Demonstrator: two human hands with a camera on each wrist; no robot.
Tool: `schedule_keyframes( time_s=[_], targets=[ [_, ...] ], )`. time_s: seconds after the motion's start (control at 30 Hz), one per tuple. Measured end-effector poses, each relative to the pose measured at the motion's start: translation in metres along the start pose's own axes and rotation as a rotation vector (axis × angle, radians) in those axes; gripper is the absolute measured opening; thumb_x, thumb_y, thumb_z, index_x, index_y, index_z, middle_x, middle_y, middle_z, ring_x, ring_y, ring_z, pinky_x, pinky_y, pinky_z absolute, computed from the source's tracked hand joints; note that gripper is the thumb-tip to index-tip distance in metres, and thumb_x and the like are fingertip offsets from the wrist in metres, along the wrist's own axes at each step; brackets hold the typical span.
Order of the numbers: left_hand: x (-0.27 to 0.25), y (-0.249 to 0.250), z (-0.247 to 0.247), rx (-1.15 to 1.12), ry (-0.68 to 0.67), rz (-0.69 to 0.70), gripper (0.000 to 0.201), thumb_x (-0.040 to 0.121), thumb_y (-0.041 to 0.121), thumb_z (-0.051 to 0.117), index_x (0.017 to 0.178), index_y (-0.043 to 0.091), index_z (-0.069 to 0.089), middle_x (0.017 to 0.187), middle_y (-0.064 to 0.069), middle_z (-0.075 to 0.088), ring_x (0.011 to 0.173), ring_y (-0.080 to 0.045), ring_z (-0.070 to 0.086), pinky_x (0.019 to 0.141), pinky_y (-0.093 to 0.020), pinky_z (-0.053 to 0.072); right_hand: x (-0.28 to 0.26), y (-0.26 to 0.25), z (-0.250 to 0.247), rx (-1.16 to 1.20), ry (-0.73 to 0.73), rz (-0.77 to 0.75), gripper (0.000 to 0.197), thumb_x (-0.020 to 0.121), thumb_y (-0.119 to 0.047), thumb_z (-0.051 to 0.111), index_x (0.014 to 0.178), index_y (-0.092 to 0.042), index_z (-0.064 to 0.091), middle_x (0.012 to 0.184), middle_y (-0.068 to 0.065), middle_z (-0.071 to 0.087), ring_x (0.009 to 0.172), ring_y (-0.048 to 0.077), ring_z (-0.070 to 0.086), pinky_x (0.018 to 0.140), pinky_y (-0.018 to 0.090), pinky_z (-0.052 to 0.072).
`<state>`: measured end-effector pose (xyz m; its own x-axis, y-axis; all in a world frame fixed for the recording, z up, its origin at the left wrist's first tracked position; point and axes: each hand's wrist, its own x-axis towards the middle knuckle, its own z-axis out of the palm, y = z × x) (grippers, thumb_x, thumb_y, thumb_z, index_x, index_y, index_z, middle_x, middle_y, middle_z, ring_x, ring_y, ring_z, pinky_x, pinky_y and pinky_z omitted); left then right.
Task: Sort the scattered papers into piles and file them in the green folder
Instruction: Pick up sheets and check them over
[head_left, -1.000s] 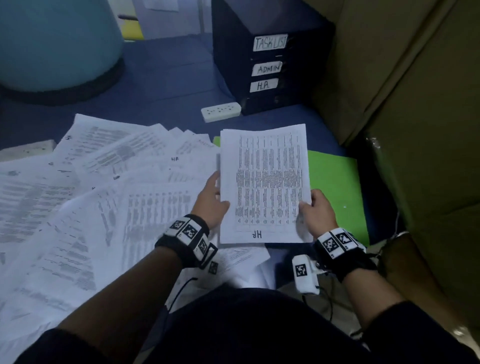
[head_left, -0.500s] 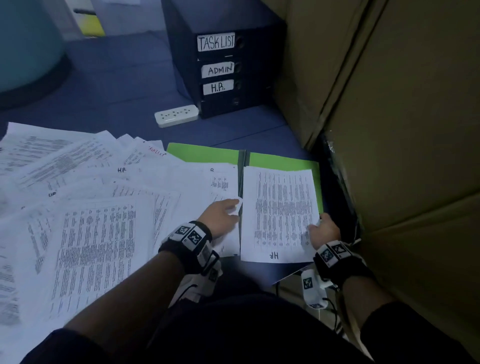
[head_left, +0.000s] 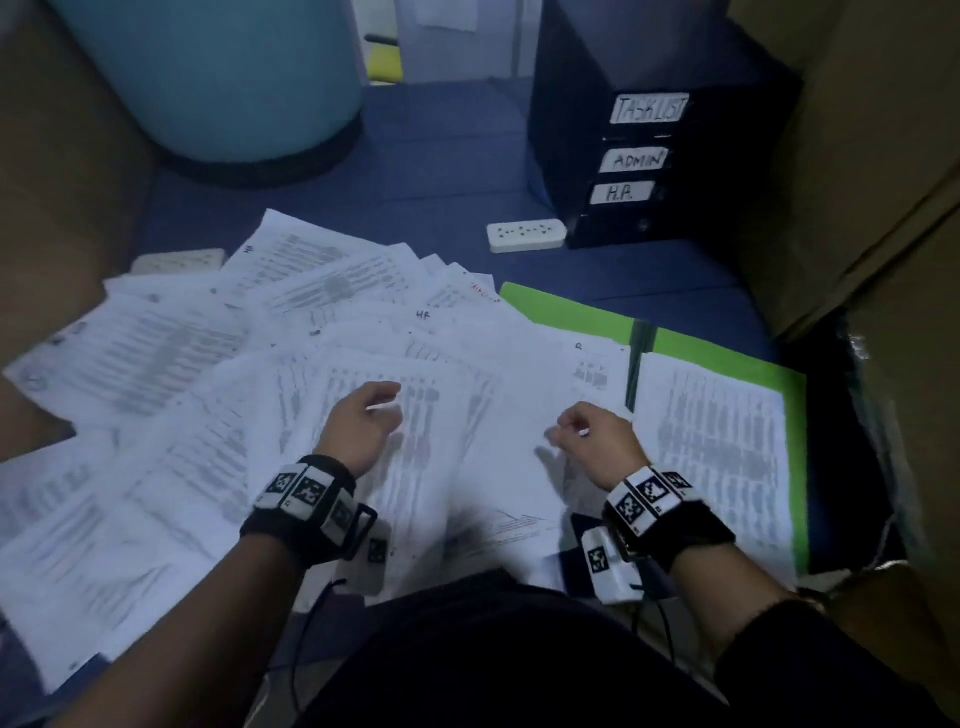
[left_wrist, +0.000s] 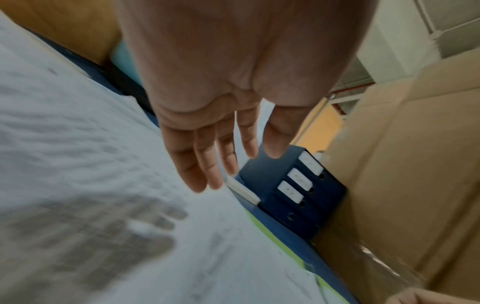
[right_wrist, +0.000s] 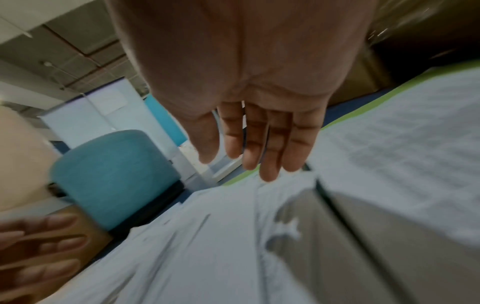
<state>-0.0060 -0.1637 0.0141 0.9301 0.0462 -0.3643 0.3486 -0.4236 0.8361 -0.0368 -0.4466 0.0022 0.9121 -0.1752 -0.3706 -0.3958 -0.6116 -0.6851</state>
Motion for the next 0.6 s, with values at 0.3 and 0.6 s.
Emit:
schedule_keyframes(
  time_s=[0.3,0.6],
  targets=[
    [-0.013,-0.081,-0.081,0.189,0.011,-0.151,0.05,0.088,0.014,0.06,0.136,0.016,0.046,0.142,-0.003,0.048,0.131,-0.021,0.042,0.106,-0.034,0.031,-0.017,-0.071,0.119,-0.19,-0.217,0.109,0.051,0.081,-0.037,0.071,0.115,-0.005,0.05,0.106,0.005,0.057,0.086,0.016,0.05,0.063,0.024,0.039],
    [-0.014,-0.094,-0.099,0.176,-0.137,-0.084,0.051,0.089,0.017,0.06,0.137,0.016,0.045,0.141,-0.002,0.048,0.131,-0.019,0.043,0.103,-0.03,0.03,-0.033,-0.088,0.152,-0.075,0.081,0.199,0.029,0.086,-0.008,0.065,0.098,-0.008,0.039,0.078,0.006,0.05,0.057,0.012,0.043,0.045,0.022,0.031]
  ],
)
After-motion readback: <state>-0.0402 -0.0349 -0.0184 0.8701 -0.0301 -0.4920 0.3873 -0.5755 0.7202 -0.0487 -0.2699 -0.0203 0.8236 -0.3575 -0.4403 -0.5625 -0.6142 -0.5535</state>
